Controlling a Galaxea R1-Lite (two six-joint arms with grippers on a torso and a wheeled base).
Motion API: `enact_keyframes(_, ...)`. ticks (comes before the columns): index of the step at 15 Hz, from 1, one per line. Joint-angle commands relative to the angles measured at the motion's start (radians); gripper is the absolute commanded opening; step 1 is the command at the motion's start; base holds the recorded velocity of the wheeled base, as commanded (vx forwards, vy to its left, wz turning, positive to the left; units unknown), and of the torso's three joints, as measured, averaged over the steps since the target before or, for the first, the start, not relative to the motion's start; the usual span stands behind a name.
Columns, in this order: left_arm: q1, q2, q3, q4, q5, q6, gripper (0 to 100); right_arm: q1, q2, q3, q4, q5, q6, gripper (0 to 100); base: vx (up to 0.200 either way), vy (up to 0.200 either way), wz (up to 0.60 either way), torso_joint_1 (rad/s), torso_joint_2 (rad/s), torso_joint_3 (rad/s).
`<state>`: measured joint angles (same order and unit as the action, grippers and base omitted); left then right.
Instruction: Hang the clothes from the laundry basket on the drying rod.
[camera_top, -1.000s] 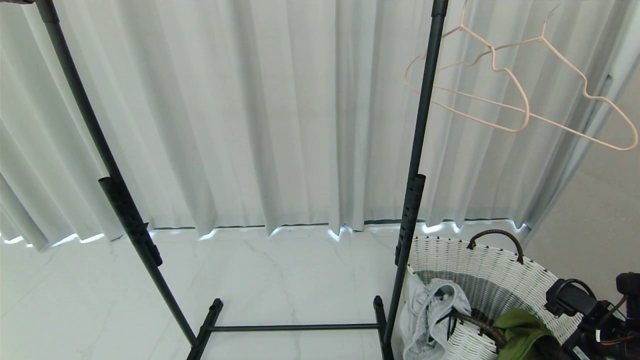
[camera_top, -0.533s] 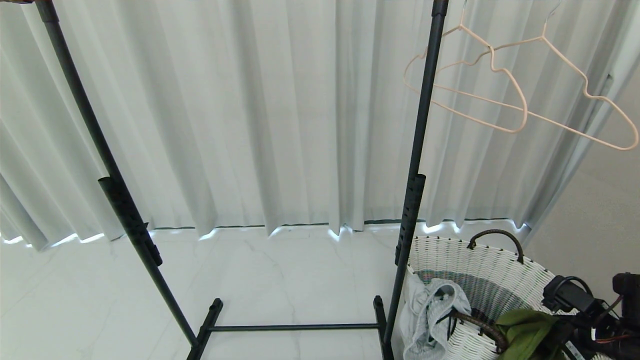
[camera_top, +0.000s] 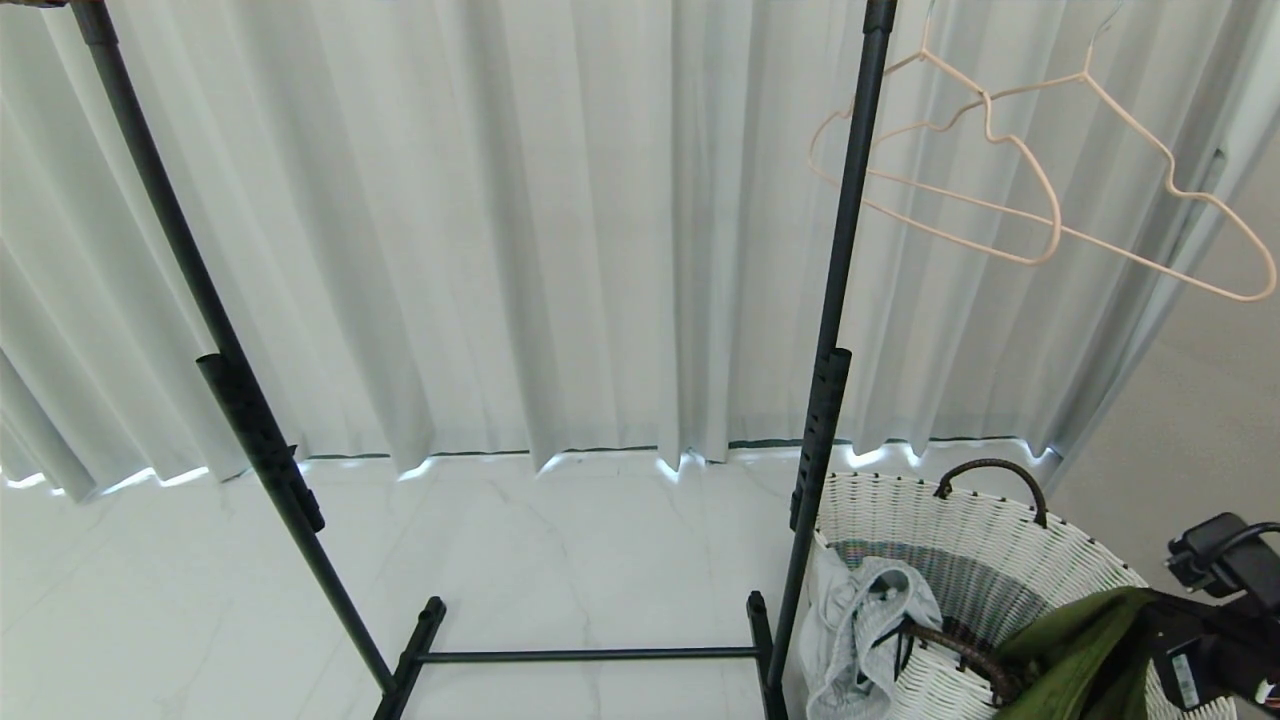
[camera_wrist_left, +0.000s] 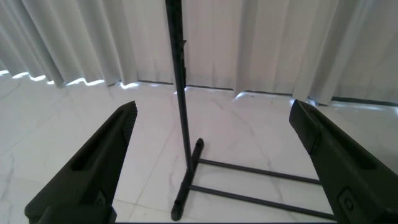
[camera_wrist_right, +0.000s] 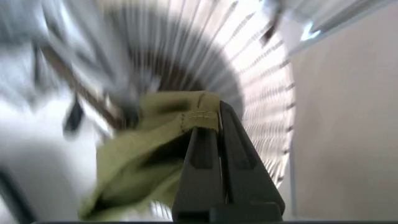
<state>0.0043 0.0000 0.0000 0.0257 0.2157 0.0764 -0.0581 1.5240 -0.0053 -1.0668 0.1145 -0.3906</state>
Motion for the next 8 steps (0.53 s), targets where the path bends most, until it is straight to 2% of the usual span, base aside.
enact_keyframes(1, 0.000, 0.000, 0.000, 0.000, 0.001, -0.004, 100, 0.006, -0.203, 0.005, 0.001, -0.013, 0.045, 0, 0.000, 0.000, 0.00, 0.000, 0.00, 0.000)
enact_keyframes(3, 0.000, 0.000, 0.000, 0.000, 0.004, -0.026, 100, 0.001, -0.280, 0.001, 0.001, -0.019, 0.079, 0, 0.000, 0.000, 0.00, 0.000, 0.00, 0.000)
enact_keyframes(5, 0.000, 0.000, 0.000, 0.000, 0.004, -0.026, 100, -0.035, -0.352, -0.050, 0.038, -0.044, 0.099, 0, 0.000, 0.000, 0.00, 0.000, 0.00, 0.000)
enact_keyframes(7, 0.000, 0.000, 0.000, 0.000, 0.001, -0.004, 100, -0.062, -0.441, -0.131, 0.212, -0.042, 0.107, 0, 0.000, 0.000, 0.00, 0.000, 0.00, 0.000)
enact_keyframes(8, 0.002, 0.000, 0.000, 0.000, 0.001, -0.001, 100, -0.058, -0.507, -0.191, 0.370, -0.038, 0.134, 0, 0.000, 0.000, 0.00, 0.000, 0.00, 0.000)
